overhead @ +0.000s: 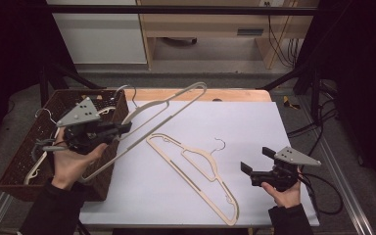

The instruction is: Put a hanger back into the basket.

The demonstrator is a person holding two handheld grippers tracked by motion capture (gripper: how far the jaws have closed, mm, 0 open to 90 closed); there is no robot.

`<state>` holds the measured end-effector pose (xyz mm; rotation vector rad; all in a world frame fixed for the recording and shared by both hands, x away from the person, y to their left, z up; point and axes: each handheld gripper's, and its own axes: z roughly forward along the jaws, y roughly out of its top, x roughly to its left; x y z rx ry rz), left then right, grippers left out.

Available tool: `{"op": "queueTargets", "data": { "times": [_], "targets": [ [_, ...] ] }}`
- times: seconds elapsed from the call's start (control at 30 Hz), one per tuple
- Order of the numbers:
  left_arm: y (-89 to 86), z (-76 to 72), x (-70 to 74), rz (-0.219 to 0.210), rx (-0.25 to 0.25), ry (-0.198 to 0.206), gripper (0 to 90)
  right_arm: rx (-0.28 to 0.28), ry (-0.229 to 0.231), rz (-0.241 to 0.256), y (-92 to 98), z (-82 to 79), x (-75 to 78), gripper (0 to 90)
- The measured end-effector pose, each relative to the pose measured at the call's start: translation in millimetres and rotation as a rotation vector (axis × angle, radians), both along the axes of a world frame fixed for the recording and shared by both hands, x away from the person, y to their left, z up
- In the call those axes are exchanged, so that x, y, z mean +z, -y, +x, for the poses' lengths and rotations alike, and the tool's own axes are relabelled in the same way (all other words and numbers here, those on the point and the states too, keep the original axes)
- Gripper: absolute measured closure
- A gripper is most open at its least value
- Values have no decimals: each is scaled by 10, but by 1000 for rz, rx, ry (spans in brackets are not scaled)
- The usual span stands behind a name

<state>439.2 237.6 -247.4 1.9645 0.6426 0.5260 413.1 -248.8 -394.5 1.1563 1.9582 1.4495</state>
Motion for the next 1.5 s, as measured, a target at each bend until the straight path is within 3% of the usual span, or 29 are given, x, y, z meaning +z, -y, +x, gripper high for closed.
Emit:
{"op": "queueTargets", "data": {
  "times": [0.27, 0.77, 1.23, 1.5],
  "targets": [
    [-450, 127, 70, -19, 84, 6, 866, -3, 2, -3, 23, -2, -9, 30],
    [-1315, 379, -127, 27, 240, -18, 866, 5, -9, -9, 9, 13, -31, 31],
    [-1755, 478, -428, 61, 300, -85, 866, 9, -15, -23, 3, 26, -53, 31],
    [-1984, 506, -622, 69, 309, -140, 866, 10, -17, -26, -2, 30, -59, 33]
  ]
}}
